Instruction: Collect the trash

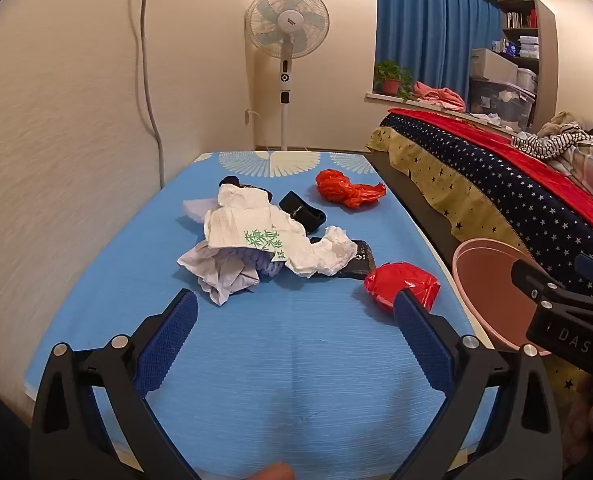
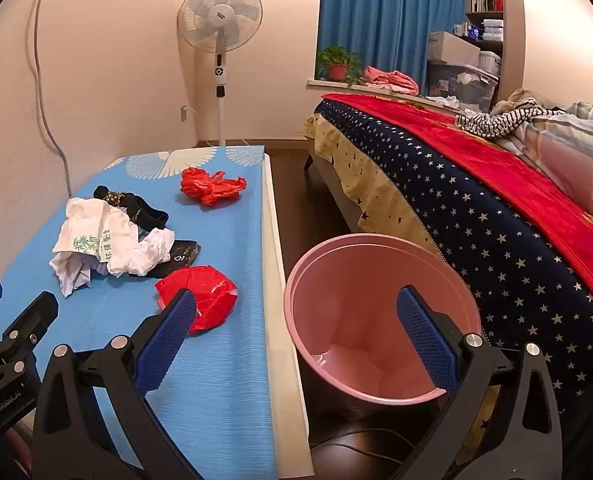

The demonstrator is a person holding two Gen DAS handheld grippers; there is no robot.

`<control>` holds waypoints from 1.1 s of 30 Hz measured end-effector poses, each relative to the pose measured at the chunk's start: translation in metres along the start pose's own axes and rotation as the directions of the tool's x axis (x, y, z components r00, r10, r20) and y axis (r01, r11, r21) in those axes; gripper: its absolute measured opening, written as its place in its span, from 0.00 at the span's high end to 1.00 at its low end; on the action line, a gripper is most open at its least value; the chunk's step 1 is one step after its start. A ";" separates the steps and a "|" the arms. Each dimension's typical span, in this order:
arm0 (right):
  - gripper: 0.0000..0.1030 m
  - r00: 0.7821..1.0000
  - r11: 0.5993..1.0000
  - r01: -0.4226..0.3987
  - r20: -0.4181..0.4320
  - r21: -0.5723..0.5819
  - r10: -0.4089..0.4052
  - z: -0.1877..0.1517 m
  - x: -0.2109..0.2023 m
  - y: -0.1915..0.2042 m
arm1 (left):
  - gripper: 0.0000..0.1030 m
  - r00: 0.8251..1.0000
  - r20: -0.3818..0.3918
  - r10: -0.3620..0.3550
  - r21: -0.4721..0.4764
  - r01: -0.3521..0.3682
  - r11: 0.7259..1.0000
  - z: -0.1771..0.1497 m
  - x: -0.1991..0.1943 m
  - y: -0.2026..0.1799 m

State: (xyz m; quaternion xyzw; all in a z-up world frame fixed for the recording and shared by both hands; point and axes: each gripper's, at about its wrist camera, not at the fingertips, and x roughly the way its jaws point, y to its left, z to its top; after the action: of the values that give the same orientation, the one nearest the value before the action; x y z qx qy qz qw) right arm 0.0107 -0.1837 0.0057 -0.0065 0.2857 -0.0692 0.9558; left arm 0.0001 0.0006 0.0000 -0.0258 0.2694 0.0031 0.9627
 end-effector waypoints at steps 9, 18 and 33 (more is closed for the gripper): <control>0.05 1.000 1.000 -0.008 -0.007 0.010 0.008 0.000 0.002 0.001 | 0.08 1.000 -0.003 0.005 0.000 -0.005 1.000 0.001 0.000 0.008; 0.05 1.000 1.000 -0.010 -0.004 0.008 0.010 0.002 0.000 0.004 | 0.08 1.000 -0.001 0.009 0.014 -0.009 1.000 0.000 0.003 0.002; 0.05 1.000 1.000 -0.005 0.017 -0.003 0.006 -0.001 -0.005 0.002 | 0.08 1.000 0.008 0.009 0.009 -0.009 1.000 0.005 0.000 0.000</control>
State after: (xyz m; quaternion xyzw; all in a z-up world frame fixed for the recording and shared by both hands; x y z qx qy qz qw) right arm 0.0059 -0.1809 0.0073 -0.0077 0.2776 -0.0661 0.9584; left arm 0.0027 0.0013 0.0039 -0.0203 0.2655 0.0065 0.9639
